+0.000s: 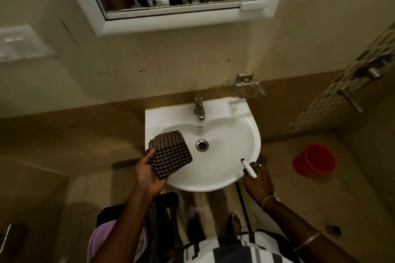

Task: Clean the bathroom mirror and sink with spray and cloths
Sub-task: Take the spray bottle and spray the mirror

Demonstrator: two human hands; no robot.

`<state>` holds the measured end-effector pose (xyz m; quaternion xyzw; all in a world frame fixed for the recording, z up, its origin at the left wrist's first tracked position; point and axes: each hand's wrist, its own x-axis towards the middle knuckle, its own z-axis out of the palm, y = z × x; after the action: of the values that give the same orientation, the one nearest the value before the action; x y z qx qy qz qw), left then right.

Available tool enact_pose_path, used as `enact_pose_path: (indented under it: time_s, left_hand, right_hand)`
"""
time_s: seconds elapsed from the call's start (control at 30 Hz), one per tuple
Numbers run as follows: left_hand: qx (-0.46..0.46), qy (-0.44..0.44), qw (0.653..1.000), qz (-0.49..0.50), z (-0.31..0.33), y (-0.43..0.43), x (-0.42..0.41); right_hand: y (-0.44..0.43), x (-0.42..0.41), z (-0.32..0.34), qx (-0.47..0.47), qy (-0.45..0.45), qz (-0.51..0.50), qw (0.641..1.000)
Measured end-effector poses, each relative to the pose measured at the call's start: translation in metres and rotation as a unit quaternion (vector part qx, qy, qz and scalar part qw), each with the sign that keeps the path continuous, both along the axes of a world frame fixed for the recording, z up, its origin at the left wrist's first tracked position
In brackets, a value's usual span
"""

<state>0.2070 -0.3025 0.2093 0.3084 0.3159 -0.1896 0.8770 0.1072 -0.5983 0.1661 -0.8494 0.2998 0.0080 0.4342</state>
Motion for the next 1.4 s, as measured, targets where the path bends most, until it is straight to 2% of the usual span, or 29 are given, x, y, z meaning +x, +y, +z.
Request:
enact_pose_path:
  time_s: [0.27, 0.67, 0.97, 1.13, 1.4]
  left_hand:
    - [0.004, 0.012, 1.000, -0.018, -0.002, -0.020, 0.003]
    - [0.036, 0.014, 0.999, -0.034, -0.008, -0.037, 0.011]
    - [0.038, 0.023, 0.999, -0.028, -0.016, -0.039, 0.016]
    - [0.038, 0.020, 0.999, -0.024, -0.014, -0.041, 0.016]
    - [0.028, 0.017, 0.999, -0.013, -0.010, -0.039, 0.007]
  right_hand:
    - [-0.008, 0.023, 0.006, 0.014, 0.030, -0.074, 0.997]
    - [-0.031, 0.057, 0.015, 0.041, 0.003, -0.090, 0.995]
    - [-0.039, 0.080, 0.022, 0.008, 0.008, -0.116, 0.993]
    - [-0.046, 0.096, 0.029, 0.028, 0.049, -0.103, 0.993]
    - [-0.039, 0.121, 0.039, 0.015, 0.030, -0.066, 0.997]
